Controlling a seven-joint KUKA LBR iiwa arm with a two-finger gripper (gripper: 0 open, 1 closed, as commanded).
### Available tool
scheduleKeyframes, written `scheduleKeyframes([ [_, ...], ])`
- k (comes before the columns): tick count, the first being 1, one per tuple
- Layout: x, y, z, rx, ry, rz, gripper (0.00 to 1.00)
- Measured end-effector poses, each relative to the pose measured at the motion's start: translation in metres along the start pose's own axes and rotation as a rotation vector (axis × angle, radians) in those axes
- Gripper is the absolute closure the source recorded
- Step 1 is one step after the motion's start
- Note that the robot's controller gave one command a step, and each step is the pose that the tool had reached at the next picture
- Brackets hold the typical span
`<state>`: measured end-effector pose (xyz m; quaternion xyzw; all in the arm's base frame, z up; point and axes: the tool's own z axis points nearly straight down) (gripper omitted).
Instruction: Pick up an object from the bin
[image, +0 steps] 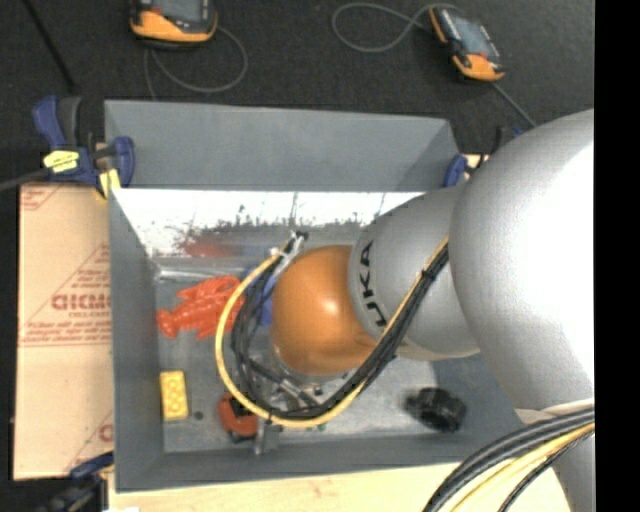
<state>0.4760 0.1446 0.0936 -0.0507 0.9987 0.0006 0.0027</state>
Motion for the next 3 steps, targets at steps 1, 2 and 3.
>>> scheduleKeyframes([
  [1,0.001,-0.001,-0.020,0.002,0.009,0.000,1.00],
  [2,0.000,-0.001,-0.035,0.002,0.005,0.001,1.00],
  [3,0.000,-0.001,-0.044,0.002,0.005,0.002,1.00],
])
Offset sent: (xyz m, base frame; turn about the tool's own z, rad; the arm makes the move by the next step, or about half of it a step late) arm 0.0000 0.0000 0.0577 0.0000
